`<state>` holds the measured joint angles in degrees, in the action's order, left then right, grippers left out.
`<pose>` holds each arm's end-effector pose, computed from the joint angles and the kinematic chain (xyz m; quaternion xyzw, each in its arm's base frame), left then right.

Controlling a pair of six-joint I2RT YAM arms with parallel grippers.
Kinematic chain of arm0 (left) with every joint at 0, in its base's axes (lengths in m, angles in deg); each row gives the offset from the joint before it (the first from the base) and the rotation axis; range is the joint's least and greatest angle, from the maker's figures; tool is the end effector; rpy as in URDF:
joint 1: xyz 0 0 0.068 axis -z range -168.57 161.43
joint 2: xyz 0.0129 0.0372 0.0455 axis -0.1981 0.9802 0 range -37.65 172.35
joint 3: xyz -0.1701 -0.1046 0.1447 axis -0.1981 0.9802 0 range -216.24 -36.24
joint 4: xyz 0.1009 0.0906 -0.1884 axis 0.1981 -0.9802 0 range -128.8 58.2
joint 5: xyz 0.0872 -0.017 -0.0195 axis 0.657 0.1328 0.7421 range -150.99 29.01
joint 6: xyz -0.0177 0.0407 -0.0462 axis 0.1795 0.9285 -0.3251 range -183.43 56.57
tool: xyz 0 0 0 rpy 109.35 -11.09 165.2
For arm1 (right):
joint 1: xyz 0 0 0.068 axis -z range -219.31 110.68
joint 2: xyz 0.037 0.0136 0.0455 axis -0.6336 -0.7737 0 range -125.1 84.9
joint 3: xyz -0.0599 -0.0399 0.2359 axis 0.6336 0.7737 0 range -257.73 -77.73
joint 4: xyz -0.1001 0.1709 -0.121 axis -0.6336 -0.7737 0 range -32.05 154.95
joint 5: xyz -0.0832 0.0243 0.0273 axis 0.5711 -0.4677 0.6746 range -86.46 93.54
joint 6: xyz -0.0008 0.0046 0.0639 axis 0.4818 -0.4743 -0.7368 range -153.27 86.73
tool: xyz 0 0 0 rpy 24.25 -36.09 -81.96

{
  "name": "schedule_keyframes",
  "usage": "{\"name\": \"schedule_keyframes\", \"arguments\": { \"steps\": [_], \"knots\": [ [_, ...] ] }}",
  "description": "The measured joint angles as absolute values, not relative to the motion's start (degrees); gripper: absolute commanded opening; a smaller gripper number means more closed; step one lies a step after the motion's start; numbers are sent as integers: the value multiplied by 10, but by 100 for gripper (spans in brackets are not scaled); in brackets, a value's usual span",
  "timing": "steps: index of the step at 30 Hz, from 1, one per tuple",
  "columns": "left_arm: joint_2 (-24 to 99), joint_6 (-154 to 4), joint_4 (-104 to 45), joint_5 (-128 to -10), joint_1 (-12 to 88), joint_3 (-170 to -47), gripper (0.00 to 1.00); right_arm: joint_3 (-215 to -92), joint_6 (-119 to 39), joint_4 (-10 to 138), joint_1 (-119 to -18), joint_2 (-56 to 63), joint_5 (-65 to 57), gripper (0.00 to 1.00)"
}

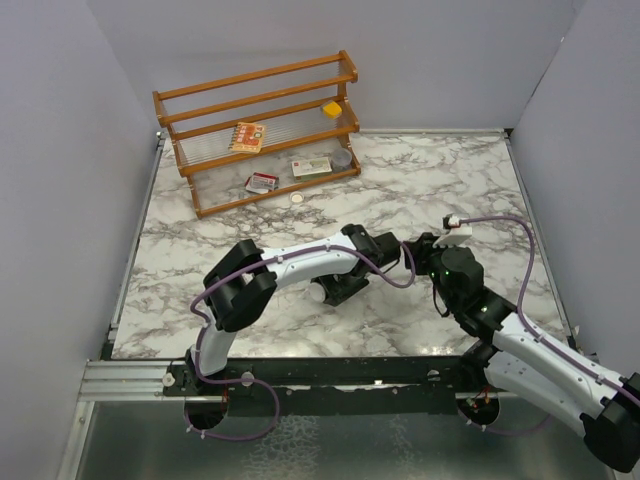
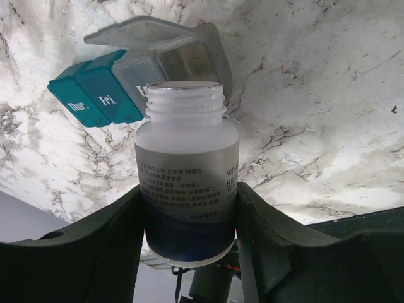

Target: Sort the pills into containers

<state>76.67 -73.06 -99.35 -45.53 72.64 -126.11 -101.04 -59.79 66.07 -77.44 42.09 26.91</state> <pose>0.1717 -0.2851 0.1738 0.4332 0.8911 0.1196 0.0638 0.1544 0.0962 0.2221 0.0377 0.8020 0.1676 0.5720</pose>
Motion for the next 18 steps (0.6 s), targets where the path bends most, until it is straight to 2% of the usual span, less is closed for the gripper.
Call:
{"name": "schedule_keyframes", "arguments": {
  "steps": [18],
  "knots": [
    [786, -741, -1057, -438, 725, -1309, 0, -1010, -598, 659, -774, 425, 270, 35]
  ]
}}
